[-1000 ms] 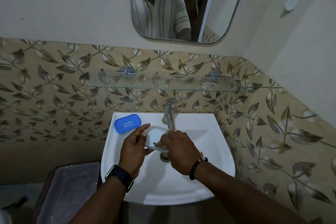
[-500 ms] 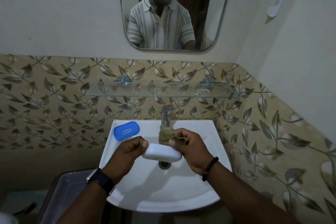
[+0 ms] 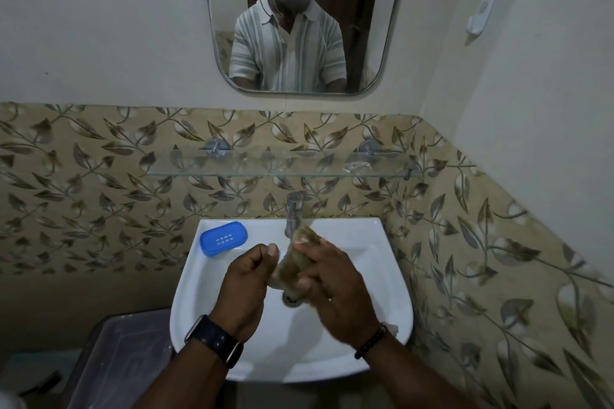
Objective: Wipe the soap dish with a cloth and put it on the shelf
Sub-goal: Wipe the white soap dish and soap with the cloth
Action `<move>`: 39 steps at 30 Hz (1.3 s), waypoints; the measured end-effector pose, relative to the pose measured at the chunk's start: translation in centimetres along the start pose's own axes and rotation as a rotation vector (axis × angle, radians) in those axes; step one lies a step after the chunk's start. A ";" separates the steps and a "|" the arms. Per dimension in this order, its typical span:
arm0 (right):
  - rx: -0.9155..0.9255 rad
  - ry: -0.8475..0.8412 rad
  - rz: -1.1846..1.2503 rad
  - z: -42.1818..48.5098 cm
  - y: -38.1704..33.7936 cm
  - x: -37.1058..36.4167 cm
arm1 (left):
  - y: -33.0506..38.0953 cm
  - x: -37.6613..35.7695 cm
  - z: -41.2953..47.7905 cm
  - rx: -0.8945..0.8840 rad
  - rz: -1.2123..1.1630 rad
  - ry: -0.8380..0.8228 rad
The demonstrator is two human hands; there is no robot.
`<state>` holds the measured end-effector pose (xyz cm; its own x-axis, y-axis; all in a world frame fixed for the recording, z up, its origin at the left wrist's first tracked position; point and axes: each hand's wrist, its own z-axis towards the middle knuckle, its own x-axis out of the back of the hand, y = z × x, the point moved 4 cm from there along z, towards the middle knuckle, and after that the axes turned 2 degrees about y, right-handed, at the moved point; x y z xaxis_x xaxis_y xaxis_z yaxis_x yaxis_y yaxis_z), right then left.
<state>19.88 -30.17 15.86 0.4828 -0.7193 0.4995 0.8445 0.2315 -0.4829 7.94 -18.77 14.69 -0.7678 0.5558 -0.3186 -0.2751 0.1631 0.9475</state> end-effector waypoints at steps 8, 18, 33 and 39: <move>0.156 -0.006 -0.068 -0.1 -0.8 -0.5 | 0.9 -2.3 -0.9 -0.058 0.058 -0.055; -0.534 0.353 0.499 0.3 1.7 0.9 | 1.3 -3.1 -2.0 -0.084 -0.244 -0.003; -0.771 0.137 0.928 2.5 2.7 2.3 | 0.4 0.6 -1.7 -0.189 0.252 -0.175; -0.488 -0.306 0.578 3.5 2.1 3.4 | 2.5 -0.5 0.4 -0.015 0.231 -0.301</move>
<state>24.07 -29.80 19.06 0.9131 -0.3460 0.2157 0.2806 0.1493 -0.9481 7.90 -18.35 17.23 -0.6064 0.7918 -0.0725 -0.1248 -0.0047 0.9922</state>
